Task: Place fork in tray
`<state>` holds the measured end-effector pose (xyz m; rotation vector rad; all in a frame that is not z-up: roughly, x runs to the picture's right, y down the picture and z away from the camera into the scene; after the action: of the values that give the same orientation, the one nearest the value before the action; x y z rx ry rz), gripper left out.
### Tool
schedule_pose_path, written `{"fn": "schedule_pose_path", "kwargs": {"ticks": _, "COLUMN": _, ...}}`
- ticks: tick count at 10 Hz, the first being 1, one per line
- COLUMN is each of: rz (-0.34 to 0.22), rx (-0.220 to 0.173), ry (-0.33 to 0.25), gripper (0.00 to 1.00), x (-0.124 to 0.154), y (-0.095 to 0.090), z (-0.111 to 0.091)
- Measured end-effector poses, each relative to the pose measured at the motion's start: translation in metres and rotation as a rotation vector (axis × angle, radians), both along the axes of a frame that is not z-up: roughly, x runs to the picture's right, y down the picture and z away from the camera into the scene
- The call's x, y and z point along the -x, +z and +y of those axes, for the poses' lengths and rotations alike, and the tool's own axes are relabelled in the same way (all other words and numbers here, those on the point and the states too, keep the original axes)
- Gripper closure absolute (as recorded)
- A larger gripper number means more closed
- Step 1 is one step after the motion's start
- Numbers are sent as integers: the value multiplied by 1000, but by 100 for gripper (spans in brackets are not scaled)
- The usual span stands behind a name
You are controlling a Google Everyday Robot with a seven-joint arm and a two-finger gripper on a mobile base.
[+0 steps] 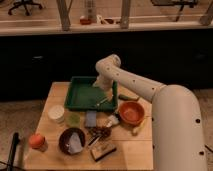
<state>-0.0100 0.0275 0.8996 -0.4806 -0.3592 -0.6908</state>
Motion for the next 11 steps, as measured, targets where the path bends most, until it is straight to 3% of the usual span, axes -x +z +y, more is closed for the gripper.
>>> {"fn": "schedule_pose_path", "kwargs": {"ticks": 11, "rz": 6, "rx": -12, "ry": -26, "gripper": 20, "x": 7, "y": -6, "z": -3}}
